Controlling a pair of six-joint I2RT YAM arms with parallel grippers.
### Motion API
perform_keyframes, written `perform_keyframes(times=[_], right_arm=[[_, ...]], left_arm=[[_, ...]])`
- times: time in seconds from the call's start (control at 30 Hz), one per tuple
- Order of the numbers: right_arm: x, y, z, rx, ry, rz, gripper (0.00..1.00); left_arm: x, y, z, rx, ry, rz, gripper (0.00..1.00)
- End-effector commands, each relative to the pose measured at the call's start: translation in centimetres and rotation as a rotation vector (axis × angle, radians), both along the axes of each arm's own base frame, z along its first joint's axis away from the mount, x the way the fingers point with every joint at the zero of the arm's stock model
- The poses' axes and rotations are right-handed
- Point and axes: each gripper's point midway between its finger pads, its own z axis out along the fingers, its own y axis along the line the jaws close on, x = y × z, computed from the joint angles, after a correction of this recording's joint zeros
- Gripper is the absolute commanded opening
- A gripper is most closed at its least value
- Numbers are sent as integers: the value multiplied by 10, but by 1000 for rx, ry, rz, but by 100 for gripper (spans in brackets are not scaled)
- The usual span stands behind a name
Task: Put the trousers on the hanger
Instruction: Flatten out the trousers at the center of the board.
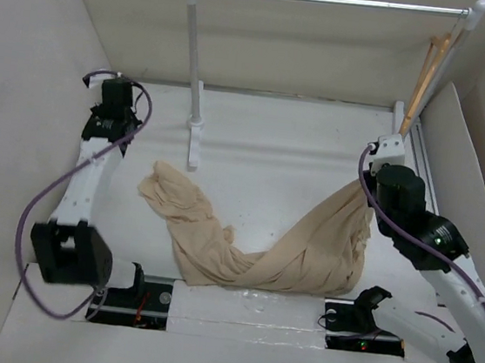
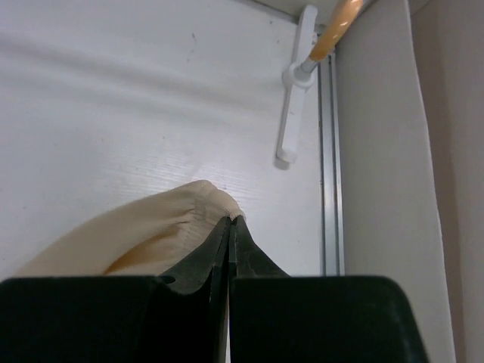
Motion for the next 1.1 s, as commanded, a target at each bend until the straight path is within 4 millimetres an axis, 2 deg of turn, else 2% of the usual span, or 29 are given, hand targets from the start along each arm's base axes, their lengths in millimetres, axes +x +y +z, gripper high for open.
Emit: perform_keyframes(times=[0.0,0.07,0.1,0.13,0.17,0.2,0.23,0.27,0.3,0.33,0.37,0.4,0.43,0.47,0.5,0.57,0.63,0.7,0.87,0.97,1.07], right_arm=[[22,1,22,84,-131,-40,0],[43,4,11,94,-103,-25,0],[50,6,4,99,-83,-16,0],[56,15,2,120,-64,33,0],[61,12,0,126,-52,30,0],[66,19,-4,126,-28,56,0],[67,20,0,133,-26,65,0],[67,20,-4,128,-8,70,0],[66,22,-4,127,-2,79,0],[64,24,-5,130,8,98,0],[61,25,-9,130,21,105,0],[58,26,-11,133,24,117,0],[53,30,-15,145,30,149,0],[51,32,-18,152,35,164,0],[48,35,-21,162,45,180,0],[41,36,-28,175,62,207,0],[33,38,-30,180,76,231,0],[32,38,-31,175,79,235,0],[24,32,-31,164,82,231,0],[21,32,-32,171,81,232,0],[19,32,-31,177,75,235,0]], left_arm=[[55,35,-44,-192,72,-59,0],[73,37,-81,-209,201,-110,0],[86,29,-77,-198,237,-132,4],[93,33,-99,-195,298,-121,23],[98,28,-96,-198,286,-137,32],[102,23,-93,-220,247,-151,41],[98,18,-80,-234,205,-168,46],[91,17,-78,-260,192,-168,46],[76,7,-100,-316,222,-176,46],[63,5,-94,-337,194,-177,45],[49,2,-106,-377,217,-179,44],[19,-7,-127,-411,251,-173,43],[-11,-13,-159,-448,321,-145,41],[-8,-13,-145,-448,266,-136,41],[-33,-18,-158,-461,262,-123,40],[-52,-18,-170,-490,257,-53,40],[-86,-17,-195,-522,298,56,40],[-91,-12,-200,-509,307,92,39],[-99,-18,-224,-549,368,114,36],[-102,-25,-243,-589,410,112,31],[-94,-30,-258,-621,424,100,23]])
